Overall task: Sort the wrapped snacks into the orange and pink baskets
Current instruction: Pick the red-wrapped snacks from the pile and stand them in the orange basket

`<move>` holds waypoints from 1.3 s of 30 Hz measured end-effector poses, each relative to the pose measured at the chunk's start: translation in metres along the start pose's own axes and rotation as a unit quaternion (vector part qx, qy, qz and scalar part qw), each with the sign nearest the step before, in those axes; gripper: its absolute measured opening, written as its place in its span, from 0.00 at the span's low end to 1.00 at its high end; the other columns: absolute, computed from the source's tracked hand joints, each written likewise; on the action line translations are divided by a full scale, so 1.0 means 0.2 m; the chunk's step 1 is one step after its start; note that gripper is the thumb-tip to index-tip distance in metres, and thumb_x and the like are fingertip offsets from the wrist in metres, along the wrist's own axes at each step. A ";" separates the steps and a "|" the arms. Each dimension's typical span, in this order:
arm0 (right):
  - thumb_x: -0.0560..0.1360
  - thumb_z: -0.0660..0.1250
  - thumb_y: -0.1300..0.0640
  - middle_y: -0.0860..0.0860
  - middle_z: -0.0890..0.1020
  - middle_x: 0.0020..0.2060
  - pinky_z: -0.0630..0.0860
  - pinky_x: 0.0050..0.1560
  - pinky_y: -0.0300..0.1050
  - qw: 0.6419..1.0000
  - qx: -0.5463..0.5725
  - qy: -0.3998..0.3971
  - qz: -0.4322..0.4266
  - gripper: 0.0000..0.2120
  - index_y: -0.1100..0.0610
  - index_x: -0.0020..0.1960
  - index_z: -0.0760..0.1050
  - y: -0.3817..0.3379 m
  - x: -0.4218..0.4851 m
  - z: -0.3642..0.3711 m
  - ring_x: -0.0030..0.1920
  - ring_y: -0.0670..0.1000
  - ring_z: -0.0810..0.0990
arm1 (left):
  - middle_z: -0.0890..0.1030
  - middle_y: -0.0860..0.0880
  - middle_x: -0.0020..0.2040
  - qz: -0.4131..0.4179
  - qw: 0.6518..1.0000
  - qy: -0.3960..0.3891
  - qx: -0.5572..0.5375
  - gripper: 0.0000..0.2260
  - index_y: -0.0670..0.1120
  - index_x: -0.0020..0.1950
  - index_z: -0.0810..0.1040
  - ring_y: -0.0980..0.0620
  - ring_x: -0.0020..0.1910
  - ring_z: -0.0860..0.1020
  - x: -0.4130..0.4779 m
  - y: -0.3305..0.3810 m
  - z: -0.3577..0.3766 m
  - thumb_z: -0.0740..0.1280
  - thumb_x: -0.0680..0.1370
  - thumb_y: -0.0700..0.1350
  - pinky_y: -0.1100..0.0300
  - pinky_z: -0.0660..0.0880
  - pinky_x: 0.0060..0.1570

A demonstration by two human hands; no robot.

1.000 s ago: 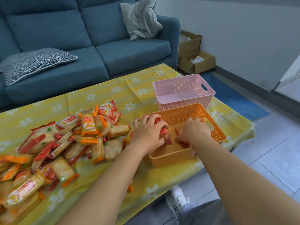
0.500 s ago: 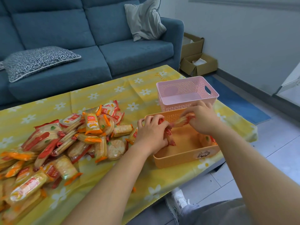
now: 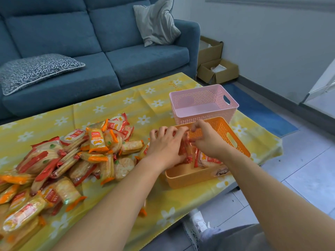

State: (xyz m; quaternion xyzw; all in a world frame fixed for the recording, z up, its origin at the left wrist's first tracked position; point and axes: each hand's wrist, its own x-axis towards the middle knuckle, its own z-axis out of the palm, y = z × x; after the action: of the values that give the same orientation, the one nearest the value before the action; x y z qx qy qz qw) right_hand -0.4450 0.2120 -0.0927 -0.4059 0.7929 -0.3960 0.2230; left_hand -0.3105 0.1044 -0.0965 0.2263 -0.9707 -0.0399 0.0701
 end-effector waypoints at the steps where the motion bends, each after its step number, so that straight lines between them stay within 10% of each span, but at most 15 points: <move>1: 0.75 0.65 0.72 0.52 0.74 0.59 0.81 0.46 0.52 0.998 0.058 -0.001 0.029 0.17 0.52 0.54 0.70 0.01 -0.01 0.00 0.56 0.58 0.80 | 0.67 0.52 0.70 0.006 1.000 -0.008 0.007 0.34 0.63 0.74 0.56 0.45 0.70 0.63 0.01 0.00 0.00 0.68 0.72 0.64 0.43 0.55 0.66; 5: 0.77 0.64 0.71 0.53 0.82 0.56 0.80 0.59 0.61 0.981 0.151 -0.040 0.113 0.18 0.55 0.63 0.70 0.05 -0.01 -0.05 0.57 0.59 0.83 | 0.64 0.50 0.71 0.040 0.998 -0.021 0.050 0.27 0.65 0.71 0.64 0.43 0.70 0.61 0.03 0.00 -0.01 0.68 0.74 0.61 0.41 0.56 0.66; 9: 0.73 0.71 0.54 0.52 0.78 0.66 0.80 0.57 0.54 0.952 -0.287 -0.083 0.072 0.31 0.52 0.74 0.66 0.10 -0.01 -0.10 0.60 0.55 0.79 | 0.64 0.50 0.71 0.033 0.998 -0.022 0.044 0.22 0.65 0.69 0.68 0.44 0.70 0.61 0.02 0.01 0.00 0.68 0.75 0.59 0.42 0.56 0.66; 12: 0.66 0.77 0.39 0.52 0.74 0.67 0.77 0.61 0.56 0.896 -0.394 -0.172 0.112 0.38 0.47 0.72 0.69 0.13 -0.03 -0.07 0.63 0.58 0.76 | 0.65 0.50 0.71 0.032 0.999 -0.018 0.040 0.21 0.65 0.68 0.69 0.44 0.70 0.61 0.02 0.01 0.00 0.67 0.76 0.59 0.43 0.56 0.66; 15: 0.68 0.76 0.48 0.51 0.77 0.58 0.81 0.53 0.53 0.875 -0.454 -0.131 0.104 0.28 0.50 0.65 0.73 0.13 -0.02 -0.05 0.54 0.56 0.79 | 0.65 0.50 0.71 0.032 0.998 -0.024 0.040 0.21 0.65 0.69 0.69 0.44 0.70 0.61 0.02 0.01 0.00 0.67 0.76 0.59 0.42 0.56 0.67; 25: 0.68 0.76 0.57 0.50 0.78 0.56 0.79 0.51 0.49 0.995 -0.034 -0.009 0.093 0.24 0.53 0.61 0.72 0.05 -0.01 -0.07 0.53 0.52 0.79 | 0.63 0.50 0.72 0.028 0.999 -0.034 0.015 0.29 0.62 0.73 0.65 0.44 0.71 0.63 0.02 0.00 -0.02 0.71 0.74 0.56 0.45 0.57 0.69; 32: 0.73 0.72 0.61 0.54 0.82 0.48 0.83 0.46 0.53 0.982 -0.080 -0.069 0.156 0.20 0.56 0.63 0.71 0.01 -0.02 -0.05 0.47 0.54 0.83 | 0.71 0.53 0.70 0.015 0.998 -0.018 -0.053 0.38 0.57 0.74 0.58 0.50 0.70 0.69 0.02 0.01 -0.02 0.74 0.69 0.52 0.49 0.60 0.68; 39: 0.74 0.64 0.66 0.54 0.82 0.59 0.79 0.55 0.49 0.976 -0.185 -0.072 0.091 0.21 0.57 0.66 0.77 -0.05 -0.01 -0.08 0.57 0.55 0.80 | 0.71 0.54 0.69 -0.007 1.000 0.019 -0.004 0.29 0.53 0.70 0.67 0.47 0.67 0.68 0.02 0.02 -0.01 0.72 0.72 0.56 0.53 0.68 0.62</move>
State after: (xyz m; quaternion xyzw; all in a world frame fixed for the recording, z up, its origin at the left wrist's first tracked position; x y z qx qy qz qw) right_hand -0.4495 0.2168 -0.0756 -0.3934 0.8681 -0.1903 0.2353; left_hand -0.3150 0.1059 -0.0932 0.2338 -0.9674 -0.0396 0.0890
